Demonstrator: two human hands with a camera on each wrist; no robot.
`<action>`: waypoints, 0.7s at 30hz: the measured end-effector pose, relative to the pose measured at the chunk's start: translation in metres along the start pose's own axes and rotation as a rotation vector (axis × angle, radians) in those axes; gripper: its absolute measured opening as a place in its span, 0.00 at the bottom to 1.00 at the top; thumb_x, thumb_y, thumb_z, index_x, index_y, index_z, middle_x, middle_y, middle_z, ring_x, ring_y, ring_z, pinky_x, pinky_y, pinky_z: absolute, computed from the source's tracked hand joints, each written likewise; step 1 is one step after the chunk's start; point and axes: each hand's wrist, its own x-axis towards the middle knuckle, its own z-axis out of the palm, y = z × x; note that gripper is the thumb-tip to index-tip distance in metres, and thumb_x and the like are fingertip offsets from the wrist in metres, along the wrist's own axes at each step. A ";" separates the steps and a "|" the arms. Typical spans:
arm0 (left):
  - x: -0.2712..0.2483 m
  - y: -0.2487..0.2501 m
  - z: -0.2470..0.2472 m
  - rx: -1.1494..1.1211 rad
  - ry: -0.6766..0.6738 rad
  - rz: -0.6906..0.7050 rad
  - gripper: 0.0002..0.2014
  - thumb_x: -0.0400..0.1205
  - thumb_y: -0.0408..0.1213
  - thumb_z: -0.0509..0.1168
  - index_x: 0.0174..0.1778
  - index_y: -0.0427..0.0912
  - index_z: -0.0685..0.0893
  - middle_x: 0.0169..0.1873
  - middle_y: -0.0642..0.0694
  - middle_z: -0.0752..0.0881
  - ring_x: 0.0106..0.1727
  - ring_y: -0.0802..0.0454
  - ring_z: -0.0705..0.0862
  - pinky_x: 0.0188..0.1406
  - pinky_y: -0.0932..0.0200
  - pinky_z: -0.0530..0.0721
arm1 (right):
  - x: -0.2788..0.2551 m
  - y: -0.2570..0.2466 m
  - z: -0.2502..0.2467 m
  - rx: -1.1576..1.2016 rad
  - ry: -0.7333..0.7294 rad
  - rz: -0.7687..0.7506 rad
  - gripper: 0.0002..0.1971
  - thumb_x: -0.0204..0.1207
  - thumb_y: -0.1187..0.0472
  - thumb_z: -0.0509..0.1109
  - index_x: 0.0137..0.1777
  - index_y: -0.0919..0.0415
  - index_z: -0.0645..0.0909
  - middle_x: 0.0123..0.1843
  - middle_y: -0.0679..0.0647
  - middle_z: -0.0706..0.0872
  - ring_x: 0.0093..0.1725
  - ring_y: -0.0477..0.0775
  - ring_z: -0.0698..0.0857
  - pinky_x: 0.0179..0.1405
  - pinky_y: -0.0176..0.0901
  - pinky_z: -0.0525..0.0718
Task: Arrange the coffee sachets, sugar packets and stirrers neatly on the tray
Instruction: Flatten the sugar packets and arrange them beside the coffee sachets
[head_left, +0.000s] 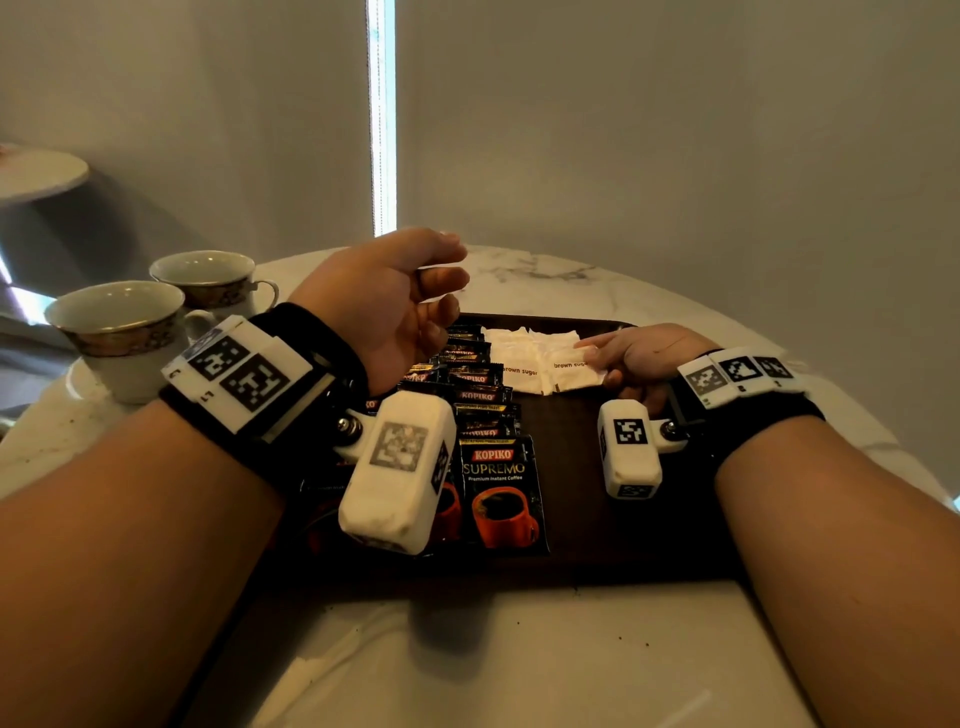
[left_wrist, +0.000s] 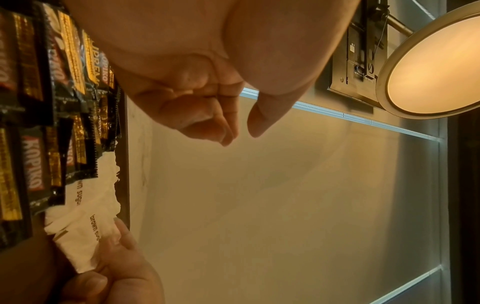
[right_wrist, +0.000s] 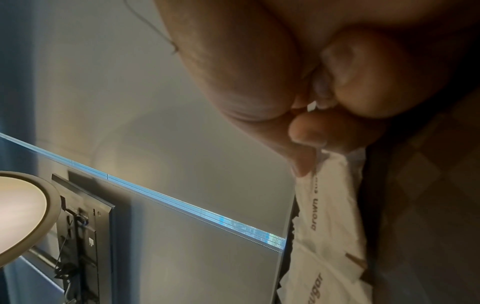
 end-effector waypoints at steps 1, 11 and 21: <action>0.000 0.000 0.000 0.002 0.000 0.001 0.06 0.83 0.41 0.68 0.52 0.44 0.83 0.31 0.51 0.85 0.26 0.57 0.80 0.19 0.67 0.72 | -0.001 0.000 0.001 0.005 0.011 -0.004 0.10 0.86 0.63 0.64 0.60 0.52 0.83 0.32 0.53 0.78 0.25 0.44 0.70 0.18 0.33 0.67; -0.005 0.008 0.002 -0.059 0.003 0.016 0.04 0.83 0.40 0.67 0.50 0.44 0.82 0.31 0.51 0.84 0.26 0.57 0.79 0.18 0.67 0.71 | -0.026 -0.012 0.007 0.210 0.189 -0.141 0.05 0.84 0.61 0.68 0.55 0.55 0.84 0.41 0.54 0.81 0.27 0.45 0.74 0.13 0.34 0.68; -0.018 0.016 0.004 -0.093 -0.064 0.007 0.06 0.83 0.43 0.66 0.50 0.45 0.83 0.33 0.52 0.84 0.28 0.59 0.80 0.20 0.68 0.73 | -0.112 -0.052 -0.033 -0.077 0.407 -0.422 0.04 0.78 0.58 0.74 0.45 0.58 0.84 0.39 0.52 0.83 0.34 0.52 0.80 0.30 0.44 0.76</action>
